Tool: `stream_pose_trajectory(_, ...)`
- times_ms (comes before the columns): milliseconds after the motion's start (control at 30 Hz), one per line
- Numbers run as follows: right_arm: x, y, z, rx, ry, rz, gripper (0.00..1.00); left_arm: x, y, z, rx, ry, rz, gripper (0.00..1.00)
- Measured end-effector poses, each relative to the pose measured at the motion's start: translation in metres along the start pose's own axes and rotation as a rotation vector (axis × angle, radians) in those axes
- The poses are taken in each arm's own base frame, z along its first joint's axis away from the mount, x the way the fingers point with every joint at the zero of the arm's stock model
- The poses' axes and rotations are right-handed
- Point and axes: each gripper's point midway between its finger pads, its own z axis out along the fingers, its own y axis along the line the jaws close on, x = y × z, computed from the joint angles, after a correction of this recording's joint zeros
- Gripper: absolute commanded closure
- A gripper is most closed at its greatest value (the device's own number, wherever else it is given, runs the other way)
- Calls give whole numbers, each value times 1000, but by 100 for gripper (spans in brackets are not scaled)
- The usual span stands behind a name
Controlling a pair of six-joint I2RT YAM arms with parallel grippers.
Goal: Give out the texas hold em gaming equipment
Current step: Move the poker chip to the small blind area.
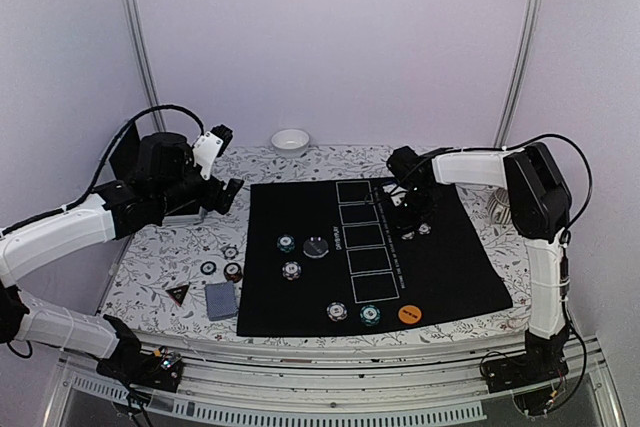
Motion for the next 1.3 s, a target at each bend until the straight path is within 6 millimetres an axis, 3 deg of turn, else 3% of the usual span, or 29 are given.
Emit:
stream_pose_trajectory(167, 2, -30, -3, 73, 5, 44, 97, 1, 0, 0, 0, 2, 0, 2)
stream_pose_trajectory(300, 3, -37, -4, 92, 9, 51, 97, 1, -1, 0, 3, 2, 0, 2)
stream_pose_trajectory(367, 3, -35, -5, 85, 10, 49, 92, 1, -3, 1, 16, 2, 1, 2)
stream_pose_trajectory(467, 2, -24, -12, 46, 2, 38, 67, 8, -14, 7, 66, 29, -1, 4)
stream_pose_trajectory(500, -1, -21, -18, 32, -12, 42, 52, 11, -18, 10, 81, 49, -7, 5)
stream_pose_trajectory(533, -4, -15, -26, 15, -32, 33, 22, 15, -22, 14, 99, 76, -13, 6)
stream_pose_trajectory(567, -9, -9, -37, 0, -63, 19, 2, 19, -25, 18, 111, 108, -24, 6)
stream_pose_trajectory(700, -31, 10, -92, -34, -216, -4, 1, 36, -35, 27, 144, 238, -81, 2)
stream_pose_trajectory(833, -46, 18, -142, -40, -356, -4, 1, 72, -46, 20, 177, 405, -150, 2)
stream_pose_trajectory(900, -50, 19, -156, -35, -402, 5, 1, 89, -53, 14, 196, 477, -180, 2)
stream_pose_trajectory(967, -50, 18, -160, -27, -421, 10, 1, 104, -58, 9, 206, 529, -200, 2)
stream_pose_trajectory(1200, -42, 16, -146, 14, -389, 13, 1, 149, -77, 7, 225, 707, -207, 2)
stream_pose_trajectory(1300, -39, 19, -142, 28, -380, 9, 1, 174, -85, 7, 225, 809, -196, 12)
